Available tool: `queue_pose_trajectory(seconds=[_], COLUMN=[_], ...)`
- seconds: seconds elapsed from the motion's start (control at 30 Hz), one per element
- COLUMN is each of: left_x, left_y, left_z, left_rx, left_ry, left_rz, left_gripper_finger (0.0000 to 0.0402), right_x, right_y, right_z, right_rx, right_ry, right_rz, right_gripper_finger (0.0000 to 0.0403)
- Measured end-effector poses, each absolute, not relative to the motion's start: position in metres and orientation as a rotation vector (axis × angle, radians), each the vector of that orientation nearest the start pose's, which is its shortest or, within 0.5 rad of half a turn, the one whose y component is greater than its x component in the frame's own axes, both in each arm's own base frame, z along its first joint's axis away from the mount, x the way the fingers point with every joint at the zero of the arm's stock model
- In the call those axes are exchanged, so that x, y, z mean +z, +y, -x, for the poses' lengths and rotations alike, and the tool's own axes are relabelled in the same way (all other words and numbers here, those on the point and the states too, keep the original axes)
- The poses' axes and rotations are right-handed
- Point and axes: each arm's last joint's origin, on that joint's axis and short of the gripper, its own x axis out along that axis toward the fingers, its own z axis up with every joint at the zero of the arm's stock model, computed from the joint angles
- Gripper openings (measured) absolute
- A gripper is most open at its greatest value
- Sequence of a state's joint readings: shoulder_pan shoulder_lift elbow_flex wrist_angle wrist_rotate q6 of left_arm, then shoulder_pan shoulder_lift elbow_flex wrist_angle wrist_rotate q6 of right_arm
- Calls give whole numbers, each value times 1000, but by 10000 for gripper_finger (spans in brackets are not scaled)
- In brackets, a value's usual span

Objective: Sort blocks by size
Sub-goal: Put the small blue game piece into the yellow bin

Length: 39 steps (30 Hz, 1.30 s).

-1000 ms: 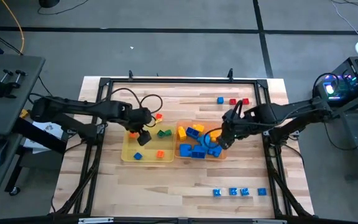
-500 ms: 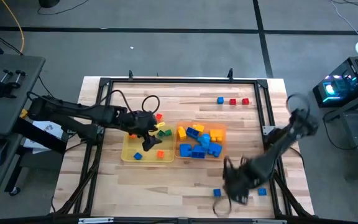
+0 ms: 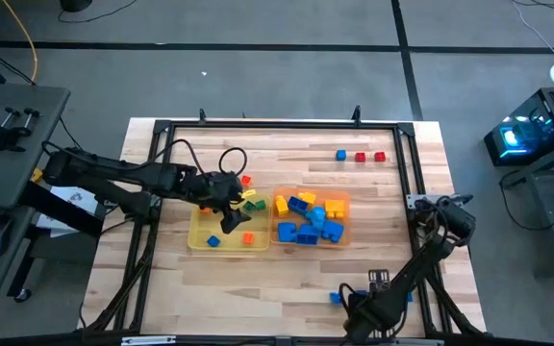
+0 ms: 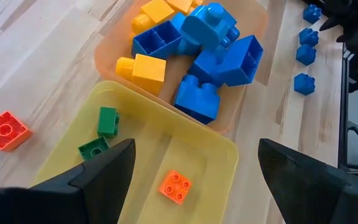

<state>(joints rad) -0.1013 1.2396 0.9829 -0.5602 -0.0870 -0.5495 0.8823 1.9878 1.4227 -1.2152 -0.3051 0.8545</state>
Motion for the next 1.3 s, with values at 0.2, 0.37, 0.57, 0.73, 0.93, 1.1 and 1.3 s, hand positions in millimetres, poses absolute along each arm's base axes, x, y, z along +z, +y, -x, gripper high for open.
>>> queue_pose_trajectory(seconds=[0.2,0.37,0.57,0.73,0.93,1.1,1.3], left_x=[279,279,281,282,281,281,281], left_y=[-23,-23,-23,-23,-23,-23,-22], left_z=[-252,-252,-254,-254,-254,-254,-254], left_rx=[217,221,228,239,248,249,252], left_ry=[789,778,753,742,741,741,741], left_rz=[465,496,539,548,562,562,559], left_gripper_finger=[324,324,324,324,324,324,324], right_x=[185,191,213,191,174,169,169], right_y=[274,248,229,236,227,223,223], right_z=[-192,-159,-164,-160,-152,-154,-156], right_rx=[90,71,180,338,294,270,260], right_ry=[1887,1883,1608,1462,1532,1506,1472], right_rz=[46,-50,-131,16,-3,7,9], right_gripper_finger=[218,218,218,218,218,218,218])
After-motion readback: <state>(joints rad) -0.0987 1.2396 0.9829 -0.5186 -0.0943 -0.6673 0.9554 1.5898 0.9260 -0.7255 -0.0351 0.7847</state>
